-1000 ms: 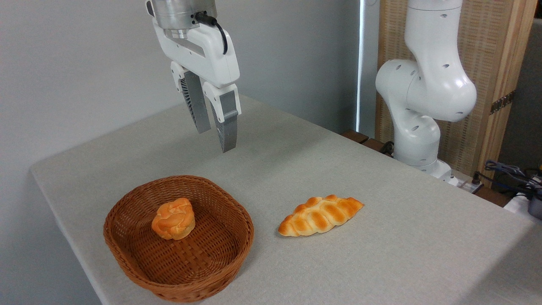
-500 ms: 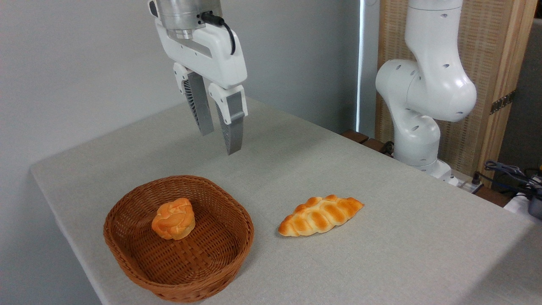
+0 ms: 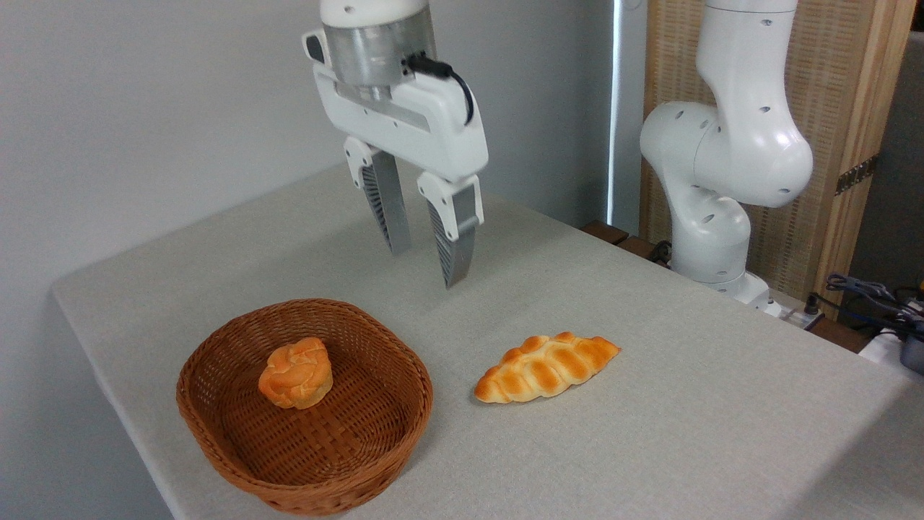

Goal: Put bread into the basket
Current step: 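Move the open gripper over the braided bread roll and lower it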

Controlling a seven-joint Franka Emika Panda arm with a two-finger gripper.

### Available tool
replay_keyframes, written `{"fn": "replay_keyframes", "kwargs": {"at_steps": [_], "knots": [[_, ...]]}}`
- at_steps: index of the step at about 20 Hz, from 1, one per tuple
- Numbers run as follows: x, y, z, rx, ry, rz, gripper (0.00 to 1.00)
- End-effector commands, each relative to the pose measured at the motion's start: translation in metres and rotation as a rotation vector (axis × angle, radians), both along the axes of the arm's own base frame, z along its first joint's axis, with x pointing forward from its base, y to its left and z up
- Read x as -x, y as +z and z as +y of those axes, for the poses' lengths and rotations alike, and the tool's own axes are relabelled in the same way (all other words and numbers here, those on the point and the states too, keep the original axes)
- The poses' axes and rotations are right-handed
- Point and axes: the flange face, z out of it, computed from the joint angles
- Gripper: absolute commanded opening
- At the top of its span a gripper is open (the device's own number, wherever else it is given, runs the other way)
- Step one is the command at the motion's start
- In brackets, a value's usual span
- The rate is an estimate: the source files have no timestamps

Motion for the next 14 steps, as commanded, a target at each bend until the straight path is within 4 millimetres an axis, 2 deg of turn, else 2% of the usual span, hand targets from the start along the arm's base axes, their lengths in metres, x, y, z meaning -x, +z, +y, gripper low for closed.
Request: {"fn": "replay_keyframes", "kwargs": {"at_steps": [1,3,8,11,14], "knots": [[0.029,-0.017,0.017,-0.004,-0.083,-0.066,1.0],[0.047,-0.028,0.033,0.005,-0.138,-0.096,1.0],[0.077,-0.056,0.041,0.005,-0.397,-0.078,1.0],[0.098,-0.078,0.059,0.022,-0.436,-0.043,1.0],[0.107,-0.096,0.056,0.037,-0.452,-0.003,1.0]]}}
